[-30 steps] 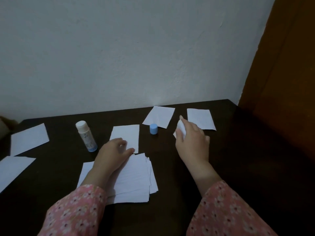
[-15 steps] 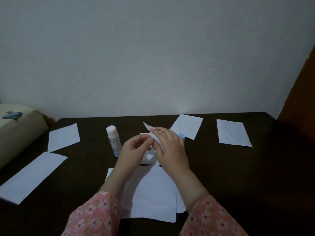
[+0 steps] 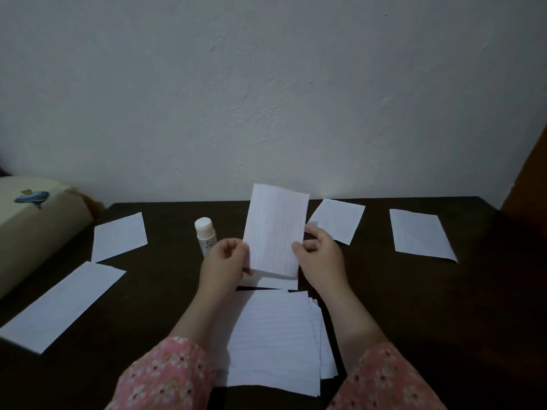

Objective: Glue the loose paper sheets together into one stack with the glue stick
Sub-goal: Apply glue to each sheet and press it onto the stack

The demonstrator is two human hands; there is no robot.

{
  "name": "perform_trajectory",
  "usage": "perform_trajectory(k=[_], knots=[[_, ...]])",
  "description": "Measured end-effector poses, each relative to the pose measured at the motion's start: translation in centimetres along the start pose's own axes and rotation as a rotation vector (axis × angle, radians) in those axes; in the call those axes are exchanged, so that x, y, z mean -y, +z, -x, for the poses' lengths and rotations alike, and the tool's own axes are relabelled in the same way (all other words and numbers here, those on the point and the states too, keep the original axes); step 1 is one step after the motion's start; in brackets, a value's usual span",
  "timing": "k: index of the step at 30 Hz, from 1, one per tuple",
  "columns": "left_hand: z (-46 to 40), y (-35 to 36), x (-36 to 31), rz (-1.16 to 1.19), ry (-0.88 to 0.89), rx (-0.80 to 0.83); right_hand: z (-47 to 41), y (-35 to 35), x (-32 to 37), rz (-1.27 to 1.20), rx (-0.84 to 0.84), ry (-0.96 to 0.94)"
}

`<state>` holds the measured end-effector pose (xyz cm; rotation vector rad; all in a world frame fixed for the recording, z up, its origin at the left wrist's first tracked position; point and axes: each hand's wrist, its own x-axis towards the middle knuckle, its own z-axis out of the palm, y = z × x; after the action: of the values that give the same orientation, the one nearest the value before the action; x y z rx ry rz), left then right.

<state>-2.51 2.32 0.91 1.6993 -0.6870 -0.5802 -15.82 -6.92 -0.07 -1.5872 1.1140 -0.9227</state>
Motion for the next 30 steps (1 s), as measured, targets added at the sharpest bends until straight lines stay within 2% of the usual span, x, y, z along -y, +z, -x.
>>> perform_trajectory(k=[4,7,12,20,23,27,30], knots=[[0.0,-0.1,0.9,-0.24,0.066,-0.084,-0.1,-0.1,-1.0,0.313,-0.026,-0.03],[-0.2,0.0,1.3,-0.313,0.051,-0.092,-0.1,-0.1,-1.1,0.451,-0.024,-0.047],[-0.5,0.0,1.7,-0.373,0.02,-0.112,-0.2,0.2,-1.5,0.504,-0.044,-0.039],[-0.4,0.1,1.8,-0.499,0.076,-0.139,0.0,0.8,-2.2,0.617,-0.061,-0.073],[-0.5,0.2,2.2,-0.626,0.113,-0.148,0.0,0.9,-2.3,0.652,-0.055,-0.077],[0.2,1.0,1.6,-0.819,0.265,-0.207,-0.1,0.8,-2.4,0.699,-0.016,-0.15],[0.9,1.8,0.7,-0.96,0.266,-0.135,0.0,0.6,-2.3,0.796,0.03,-0.212]])
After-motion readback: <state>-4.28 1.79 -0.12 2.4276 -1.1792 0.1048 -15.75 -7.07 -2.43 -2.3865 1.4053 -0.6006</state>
